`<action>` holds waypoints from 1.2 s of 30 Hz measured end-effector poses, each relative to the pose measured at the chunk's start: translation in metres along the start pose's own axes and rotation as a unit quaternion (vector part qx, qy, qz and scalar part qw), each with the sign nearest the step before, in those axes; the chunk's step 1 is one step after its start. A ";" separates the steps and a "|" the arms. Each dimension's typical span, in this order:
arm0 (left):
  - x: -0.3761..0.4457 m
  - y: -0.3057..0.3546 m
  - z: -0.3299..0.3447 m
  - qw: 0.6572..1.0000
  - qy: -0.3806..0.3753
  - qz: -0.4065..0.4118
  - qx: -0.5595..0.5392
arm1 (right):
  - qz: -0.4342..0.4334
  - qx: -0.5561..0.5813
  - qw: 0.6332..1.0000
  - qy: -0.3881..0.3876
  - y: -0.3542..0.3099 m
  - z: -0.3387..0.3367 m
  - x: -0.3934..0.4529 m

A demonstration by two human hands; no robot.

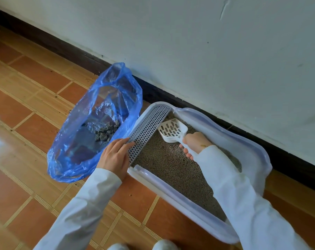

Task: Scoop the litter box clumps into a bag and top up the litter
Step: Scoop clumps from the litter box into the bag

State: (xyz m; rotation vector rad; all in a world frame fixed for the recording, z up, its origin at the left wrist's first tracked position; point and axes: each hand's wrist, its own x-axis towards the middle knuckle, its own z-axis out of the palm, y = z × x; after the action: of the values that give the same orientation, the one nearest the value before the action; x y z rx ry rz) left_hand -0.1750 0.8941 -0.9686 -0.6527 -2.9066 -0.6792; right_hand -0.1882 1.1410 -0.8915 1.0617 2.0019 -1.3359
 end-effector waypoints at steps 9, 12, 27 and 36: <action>0.002 -0.002 0.002 1.000 0.002 0.007 -0.004 | 0.031 -0.064 0.997 -0.029 -0.019 -0.011 0.003; 0.005 -0.001 0.004 1.000 -0.002 0.004 -0.006 | 0.018 -0.020 1.000 -0.007 -0.016 0.001 0.013; 0.007 0.008 0.005 1.000 -0.010 0.009 -0.008 | -0.042 0.090 0.995 0.004 0.052 0.003 0.007; 0.007 0.013 0.003 1.000 -0.023 0.007 0.004 | -0.070 0.099 0.993 0.013 0.076 -0.022 -0.023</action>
State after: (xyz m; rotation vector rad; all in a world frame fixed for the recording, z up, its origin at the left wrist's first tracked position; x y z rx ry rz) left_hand -0.1761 0.9084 -0.9650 -0.6961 -2.9420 -0.6599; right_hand -0.1127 1.1698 -0.9052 1.0465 2.0273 -1.6301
